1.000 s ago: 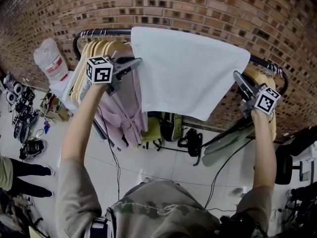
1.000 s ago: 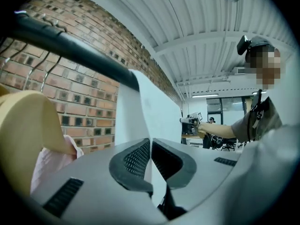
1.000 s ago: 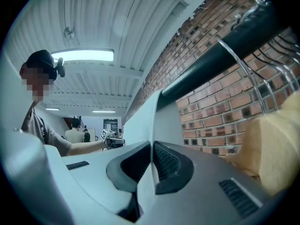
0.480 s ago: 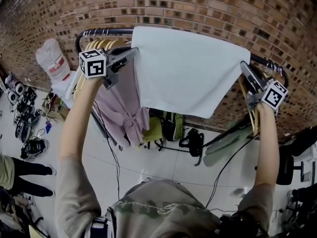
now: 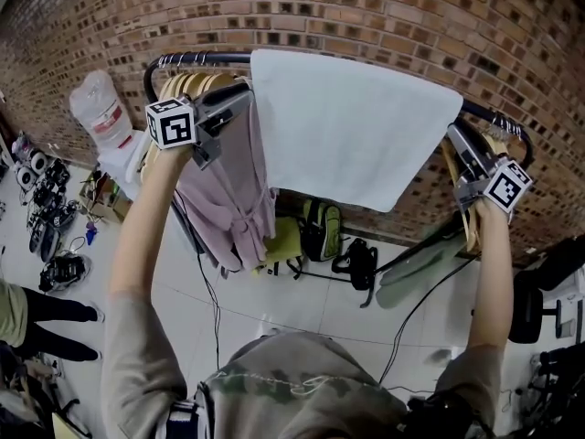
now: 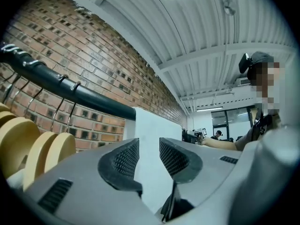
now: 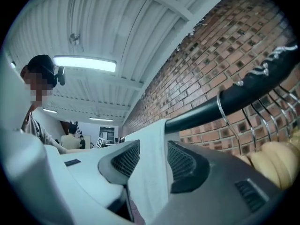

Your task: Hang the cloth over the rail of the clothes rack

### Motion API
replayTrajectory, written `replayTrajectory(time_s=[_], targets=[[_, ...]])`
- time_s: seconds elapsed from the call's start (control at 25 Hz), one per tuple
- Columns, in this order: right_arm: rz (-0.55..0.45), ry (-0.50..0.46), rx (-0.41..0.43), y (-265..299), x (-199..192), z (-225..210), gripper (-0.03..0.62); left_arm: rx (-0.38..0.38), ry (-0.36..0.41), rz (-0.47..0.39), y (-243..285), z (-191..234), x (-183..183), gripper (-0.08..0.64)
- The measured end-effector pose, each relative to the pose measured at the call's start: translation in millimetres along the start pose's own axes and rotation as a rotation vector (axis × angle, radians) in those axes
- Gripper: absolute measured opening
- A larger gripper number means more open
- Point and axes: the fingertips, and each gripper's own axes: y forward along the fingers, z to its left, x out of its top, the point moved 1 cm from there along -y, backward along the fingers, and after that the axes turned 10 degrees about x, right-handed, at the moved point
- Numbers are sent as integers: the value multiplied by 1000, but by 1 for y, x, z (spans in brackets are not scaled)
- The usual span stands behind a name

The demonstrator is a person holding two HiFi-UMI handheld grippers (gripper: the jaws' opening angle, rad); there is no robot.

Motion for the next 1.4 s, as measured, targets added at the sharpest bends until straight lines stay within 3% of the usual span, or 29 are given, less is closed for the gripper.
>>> replayTrajectory(time_s=[0.24, 0.28, 0.32, 0.44, 0.6, 0.92, 1.16, 1.28, 1.4], targets=[[69, -156, 22, -2, -17, 26, 161, 27, 128, -93, -18, -20, -1, 108], [73, -168, 28, -2, -18, 29, 121, 32, 137, -81, -19, -22, -4, 16], [66, -165, 37, -2, -18, 33, 9, 33, 136, -62, -19, -24, -9, 5], [40, -131, 70, -3, -21, 47, 7, -6, 114, -2, -22, -41, -23, 5], [38, -112, 86, -5, -34, 68, 6, -39, 85, 7, -30, -67, -36, 5], [43, -55, 64, 9, -51, 100, 7, -58, 50, 57, -41, -69, -44, 5], [62, -84, 40, 20, -54, 148, 8, -81, 95, 78, -54, -81, -47, 5], [83, -96, 55, 17, -64, 180, 6, -78, 158, 74, -62, -105, -55, 5], [115, -85, 62, 3, -78, 214, 7, -89, 153, 84, -80, -143, -68, 5]])
